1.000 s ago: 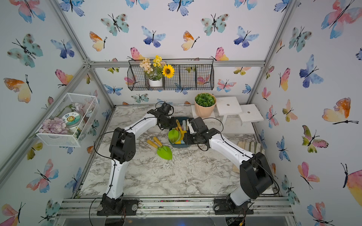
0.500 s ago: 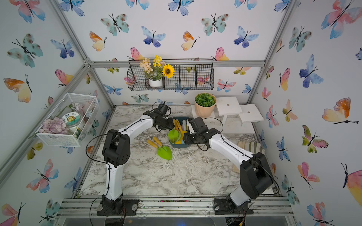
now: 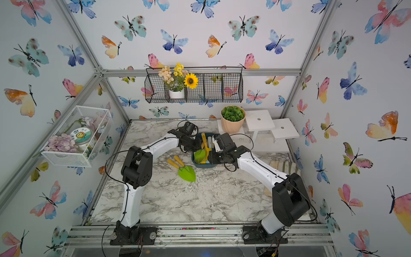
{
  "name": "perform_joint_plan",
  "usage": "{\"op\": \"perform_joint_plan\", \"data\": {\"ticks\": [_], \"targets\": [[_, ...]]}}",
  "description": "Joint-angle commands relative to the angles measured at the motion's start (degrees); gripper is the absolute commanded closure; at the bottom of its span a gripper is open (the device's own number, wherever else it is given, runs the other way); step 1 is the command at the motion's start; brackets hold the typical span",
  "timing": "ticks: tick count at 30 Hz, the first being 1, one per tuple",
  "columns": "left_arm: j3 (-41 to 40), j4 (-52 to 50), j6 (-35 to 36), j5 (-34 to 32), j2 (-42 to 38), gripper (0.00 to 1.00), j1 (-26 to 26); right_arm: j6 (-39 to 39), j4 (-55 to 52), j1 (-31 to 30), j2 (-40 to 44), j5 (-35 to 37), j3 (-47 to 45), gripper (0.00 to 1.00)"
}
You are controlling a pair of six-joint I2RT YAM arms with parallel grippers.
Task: Put the shovel into the storage box
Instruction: Place the shovel in the storage box, then pick up the shovel from the center of the board.
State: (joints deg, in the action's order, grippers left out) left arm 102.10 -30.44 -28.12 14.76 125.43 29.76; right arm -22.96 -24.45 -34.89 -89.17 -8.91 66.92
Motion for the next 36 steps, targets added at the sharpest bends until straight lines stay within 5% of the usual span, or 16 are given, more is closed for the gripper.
{"op": "perform_joint_plan", "data": {"ticks": [1,14,36], "targets": [[-0.9,-0.7,0.5,-3.0,-1.8,0.81,0.2,-0.5,-0.1,0.3,0.2,0.9,-0.2,0.47],[-7.8,1.0,-0.2,-7.1,-15.0,0.66,0.1,1.1,0.3,0.3,-1.9,-2.4,3.2,0.47],[-45.0,5.8,-11.8,-12.3,-44.7,0.56,-7.0,5.7,-1.6,-6.1,-14.7,-9.7,16.0,0.48]]}}
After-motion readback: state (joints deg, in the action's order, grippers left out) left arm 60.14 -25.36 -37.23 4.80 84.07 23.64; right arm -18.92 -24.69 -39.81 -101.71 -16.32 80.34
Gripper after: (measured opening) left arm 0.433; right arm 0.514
